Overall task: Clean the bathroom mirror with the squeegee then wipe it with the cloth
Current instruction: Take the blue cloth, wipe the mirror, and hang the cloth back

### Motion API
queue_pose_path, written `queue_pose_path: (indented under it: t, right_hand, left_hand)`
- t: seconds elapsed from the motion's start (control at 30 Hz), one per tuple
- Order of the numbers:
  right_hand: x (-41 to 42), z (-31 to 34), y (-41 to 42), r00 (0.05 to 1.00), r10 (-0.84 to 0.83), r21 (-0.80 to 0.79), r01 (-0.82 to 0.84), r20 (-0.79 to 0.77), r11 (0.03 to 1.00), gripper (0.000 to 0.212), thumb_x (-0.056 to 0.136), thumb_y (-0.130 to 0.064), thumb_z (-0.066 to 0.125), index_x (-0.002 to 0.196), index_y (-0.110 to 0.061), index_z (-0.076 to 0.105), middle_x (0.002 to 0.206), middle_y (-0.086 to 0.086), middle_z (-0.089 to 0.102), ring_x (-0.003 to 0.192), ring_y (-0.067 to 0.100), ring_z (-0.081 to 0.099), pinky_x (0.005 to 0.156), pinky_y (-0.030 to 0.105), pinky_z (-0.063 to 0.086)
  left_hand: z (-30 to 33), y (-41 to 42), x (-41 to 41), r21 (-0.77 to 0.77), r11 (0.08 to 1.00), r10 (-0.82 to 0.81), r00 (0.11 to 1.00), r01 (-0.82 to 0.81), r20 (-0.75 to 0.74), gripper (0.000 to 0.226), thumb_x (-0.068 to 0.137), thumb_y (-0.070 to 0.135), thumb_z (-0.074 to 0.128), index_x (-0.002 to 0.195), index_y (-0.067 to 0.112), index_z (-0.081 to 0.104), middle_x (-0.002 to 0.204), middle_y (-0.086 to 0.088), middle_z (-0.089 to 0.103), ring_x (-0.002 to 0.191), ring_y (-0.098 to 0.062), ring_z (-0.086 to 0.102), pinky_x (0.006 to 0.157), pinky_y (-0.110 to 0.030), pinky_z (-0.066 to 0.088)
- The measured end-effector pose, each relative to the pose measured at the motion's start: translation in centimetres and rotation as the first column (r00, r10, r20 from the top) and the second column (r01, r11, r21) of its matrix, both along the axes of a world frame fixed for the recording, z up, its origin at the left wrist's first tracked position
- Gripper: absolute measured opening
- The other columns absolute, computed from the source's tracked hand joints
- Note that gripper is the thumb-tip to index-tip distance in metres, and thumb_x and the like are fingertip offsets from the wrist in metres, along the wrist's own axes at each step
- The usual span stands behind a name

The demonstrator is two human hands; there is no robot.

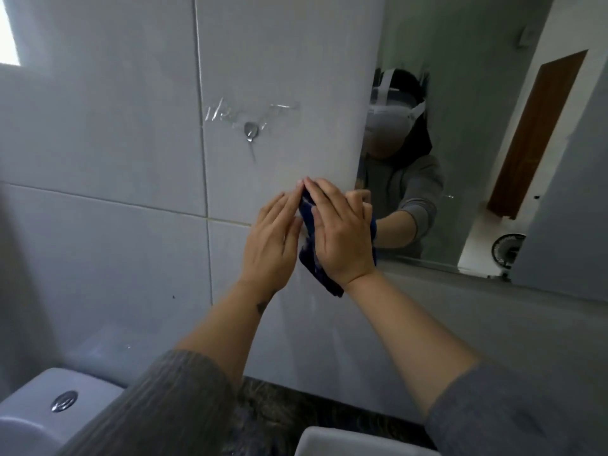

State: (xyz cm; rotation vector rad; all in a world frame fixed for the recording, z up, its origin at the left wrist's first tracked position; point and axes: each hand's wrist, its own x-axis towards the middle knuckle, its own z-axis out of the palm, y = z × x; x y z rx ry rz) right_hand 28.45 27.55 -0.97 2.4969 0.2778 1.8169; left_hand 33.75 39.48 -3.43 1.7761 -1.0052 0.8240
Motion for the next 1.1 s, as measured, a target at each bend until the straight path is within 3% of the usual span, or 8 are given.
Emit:
queue_pose_path:
  t: [0.1, 0.17, 0.23, 0.37, 0.43, 0.63, 1.0, 1.1]
  right_hand:
    - [0.2, 2.8, 1.8, 0.983, 0.181, 0.053, -0.180, -0.015, 0.982, 0.039, 0.099, -0.019, 0.034, 0.130, -0.008, 0.057, 0.123, 0.005, 0.064, 0.092, 0.028, 0.056, 0.078, 0.037, 0.040]
    - [0.5, 4.7, 2.2, 0.975, 0.222, 0.049, -0.221, -0.022, 0.974, 0.033, 0.098, -0.016, 0.040, 0.122, -0.010, 0.063, 0.113, 0.003, 0.067, 0.090, 0.028, 0.058, 0.077, 0.042, 0.043]
    - [0.7, 6.4, 2.0, 0.975, 0.221, 0.041, -0.220, -0.012, 0.975, 0.027, 0.096, -0.019, 0.047, 0.111, -0.014, 0.068, 0.101, 0.000, 0.071, 0.085, 0.026, 0.059, 0.071, 0.046, 0.044]
    - [0.8, 8.1, 1.3, 0.981, 0.189, 0.035, -0.187, -0.039, 0.982, 0.017, 0.090, -0.026, 0.058, 0.094, -0.018, 0.072, 0.083, -0.003, 0.072, 0.079, 0.022, 0.057, 0.066, 0.043, 0.044]
    - [1.3, 8.4, 1.9, 0.989, 0.138, 0.019, -0.137, -0.061, 0.990, 0.012, 0.087, -0.024, 0.064, 0.090, -0.017, 0.073, 0.079, -0.001, 0.071, 0.078, 0.025, 0.058, 0.065, 0.039, 0.042]
    - [5.1, 10.9, 4.9, 0.996, 0.081, 0.118, -0.076, -0.036, 0.990, 0.007, 0.083, -0.015, 0.071, 0.087, -0.010, 0.074, 0.082, 0.009, 0.070, 0.081, 0.032, 0.059, 0.070, 0.036, 0.042]
    - [8.2, 8.6, 5.4, 0.985, -0.121, 0.080, 0.111, 0.121, 0.991, 0.009, 0.080, -0.021, 0.074, 0.087, -0.017, 0.075, 0.074, 0.003, 0.068, 0.071, 0.029, 0.060, 0.060, 0.034, 0.038]
    - [7.9, 7.8, 5.8, 0.981, -0.175, 0.131, 0.163, 0.087, 0.978, 0.018, 0.083, -0.026, 0.070, 0.100, -0.021, 0.073, 0.083, 0.002, 0.071, 0.078, 0.029, 0.062, 0.068, 0.037, 0.037]
  left_hand:
    - [2.5, 1.2, -0.6, -0.150, 0.969, -0.220, 0.961, 0.196, -0.166, 0.051, 0.101, 0.018, 0.036, 0.146, 0.037, 0.021, 0.133, 0.016, 0.049, 0.112, 0.002, 0.053, 0.092, -0.014, 0.043]
    - [4.0, 2.3, -0.5, -0.224, 0.949, -0.267, 0.944, 0.223, -0.193, 0.048, 0.100, 0.016, 0.040, 0.139, 0.042, 0.026, 0.105, 0.006, 0.067, 0.081, -0.005, 0.064, 0.070, -0.019, 0.050]
    - [5.4, 3.8, -0.1, -0.169, 0.971, -0.194, 0.970, 0.169, -0.146, 0.036, 0.100, 0.018, 0.041, 0.131, 0.034, 0.031, 0.086, -0.002, 0.065, 0.067, -0.014, 0.062, 0.059, -0.027, 0.050]
    - [8.1, 6.7, 2.0, 0.055, 0.996, 0.064, 0.997, -0.065, 0.033, 0.016, 0.097, 0.024, 0.043, 0.108, 0.036, 0.047, 0.097, 0.008, 0.061, 0.080, -0.017, 0.059, 0.068, -0.033, 0.048]
    - [9.0, 7.9, 3.3, 0.103, 0.989, 0.099, 0.990, -0.109, 0.102, 0.017, 0.095, 0.024, 0.045, 0.105, 0.034, 0.056, 0.100, 0.008, 0.060, 0.083, -0.017, 0.057, 0.072, -0.036, 0.048]
    - [10.9, 8.0, 6.8, -0.060, 0.983, 0.177, 0.984, -0.174, 0.033, 0.021, 0.092, 0.016, 0.053, 0.103, 0.020, 0.070, 0.098, -0.001, 0.061, 0.089, -0.021, 0.059, 0.080, -0.038, 0.048]
    - [7.9, 7.7, 8.6, -0.101, 0.980, 0.178, 0.983, -0.173, 0.042, 0.030, 0.094, 0.018, 0.054, 0.121, 0.025, 0.065, 0.103, 0.000, 0.058, 0.088, -0.019, 0.058, 0.075, -0.033, 0.047]
    - [6.7, 7.7, 8.5, 0.022, 0.969, 0.241, 0.966, -0.244, 0.094, 0.044, 0.093, 0.008, 0.052, 0.134, 0.025, 0.054, 0.113, -0.008, 0.055, 0.088, -0.022, 0.057, 0.072, -0.025, 0.040]
